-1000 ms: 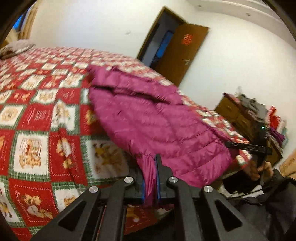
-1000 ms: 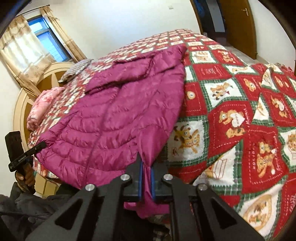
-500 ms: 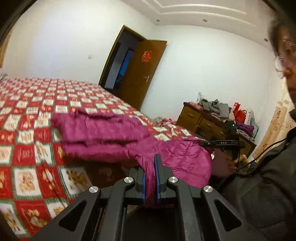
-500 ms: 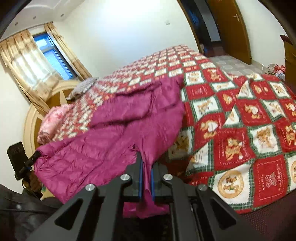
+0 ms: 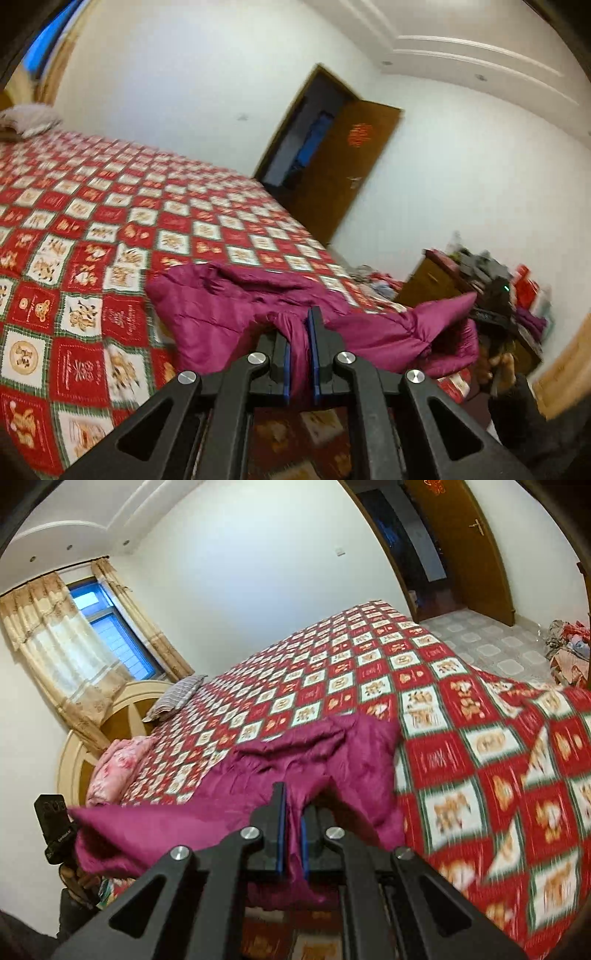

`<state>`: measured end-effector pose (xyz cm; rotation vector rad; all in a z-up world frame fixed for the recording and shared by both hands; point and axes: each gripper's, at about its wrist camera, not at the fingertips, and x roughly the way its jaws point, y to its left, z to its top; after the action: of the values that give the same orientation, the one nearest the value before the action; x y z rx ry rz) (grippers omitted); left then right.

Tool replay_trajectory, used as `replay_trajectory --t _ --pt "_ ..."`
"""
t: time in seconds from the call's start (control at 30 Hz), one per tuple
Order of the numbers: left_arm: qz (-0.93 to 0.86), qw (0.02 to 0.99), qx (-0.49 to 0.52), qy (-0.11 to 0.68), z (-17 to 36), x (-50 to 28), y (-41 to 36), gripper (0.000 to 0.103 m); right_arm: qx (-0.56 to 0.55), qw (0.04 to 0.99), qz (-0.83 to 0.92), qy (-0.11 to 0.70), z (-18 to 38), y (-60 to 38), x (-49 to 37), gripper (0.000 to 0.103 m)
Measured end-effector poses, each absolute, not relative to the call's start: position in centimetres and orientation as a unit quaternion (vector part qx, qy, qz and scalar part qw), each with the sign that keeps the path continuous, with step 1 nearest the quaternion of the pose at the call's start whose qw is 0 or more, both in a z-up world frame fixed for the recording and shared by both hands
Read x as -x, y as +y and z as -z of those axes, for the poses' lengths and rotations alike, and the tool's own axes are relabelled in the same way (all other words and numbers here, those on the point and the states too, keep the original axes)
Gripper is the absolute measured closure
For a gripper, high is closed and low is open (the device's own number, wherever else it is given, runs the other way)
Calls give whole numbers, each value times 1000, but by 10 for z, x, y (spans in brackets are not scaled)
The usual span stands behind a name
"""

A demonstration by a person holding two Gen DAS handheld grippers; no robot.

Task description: Fold large clothes

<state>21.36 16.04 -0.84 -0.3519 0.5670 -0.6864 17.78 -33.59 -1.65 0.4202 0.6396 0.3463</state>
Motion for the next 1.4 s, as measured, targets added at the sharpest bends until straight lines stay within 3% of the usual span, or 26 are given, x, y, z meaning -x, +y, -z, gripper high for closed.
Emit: replay_trajectory --t 0.57,0.93,1.2,1.3,1.33,1.37,1.4 --pt "207 882 201 372 60 -363 148 96 -215 904 -79 361 60 -333 -316 94" --pt "122 854 192 467 130 -442 125 95 -214 888 -22 408 119 -331 -384 94" --pt "181 813 293 469 134 -463 157 92 -233 877 -5 420 139 -340 -397 83" --pt "207 805 333 446 120 -465 172 74 -246 876 -8 415 140 -343 -396 79" --pt "210 805 342 437 115 -467 175 56 -251 876 -11 411 139 -344 -395 78" --pt "200 813 348 423 108 -466 181 31 -256 876 -13 408 138 -345 -395 76" --pt "185 822 349 410 100 -466 186 19 -267 876 -22 401 136 -347 -393 70"
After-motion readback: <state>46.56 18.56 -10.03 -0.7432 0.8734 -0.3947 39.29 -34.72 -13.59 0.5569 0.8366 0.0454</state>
